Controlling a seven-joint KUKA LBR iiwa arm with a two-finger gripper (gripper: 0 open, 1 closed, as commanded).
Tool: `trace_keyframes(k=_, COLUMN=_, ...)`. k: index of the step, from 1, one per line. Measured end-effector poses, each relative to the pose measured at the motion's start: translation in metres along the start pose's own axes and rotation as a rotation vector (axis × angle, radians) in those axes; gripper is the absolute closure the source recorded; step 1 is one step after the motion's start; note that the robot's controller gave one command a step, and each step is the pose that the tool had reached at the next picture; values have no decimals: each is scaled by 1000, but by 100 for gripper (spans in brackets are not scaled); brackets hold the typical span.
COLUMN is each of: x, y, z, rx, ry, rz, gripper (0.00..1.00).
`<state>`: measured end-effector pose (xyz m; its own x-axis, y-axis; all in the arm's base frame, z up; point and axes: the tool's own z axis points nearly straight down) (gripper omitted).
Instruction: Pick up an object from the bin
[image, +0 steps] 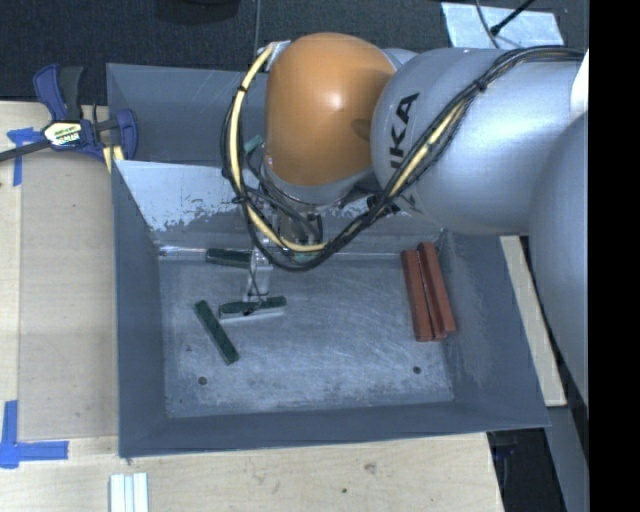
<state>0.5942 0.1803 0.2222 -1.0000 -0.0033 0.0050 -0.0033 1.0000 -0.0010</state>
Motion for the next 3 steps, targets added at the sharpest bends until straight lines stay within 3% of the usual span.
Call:
trace_keyframes(k=1, x=-23, y=-52, z=154, rx=0, ry=-7, rz=-186, gripper=0)
trace_keyframes(k=2, x=-26, y=-50, z=147, rx=-4, ry=-21, rz=-184, gripper=100)
trace_keyframes(k=3, x=-25, y=-47, z=6, rx=-1, ry=-18, rz=-226, gripper=100)
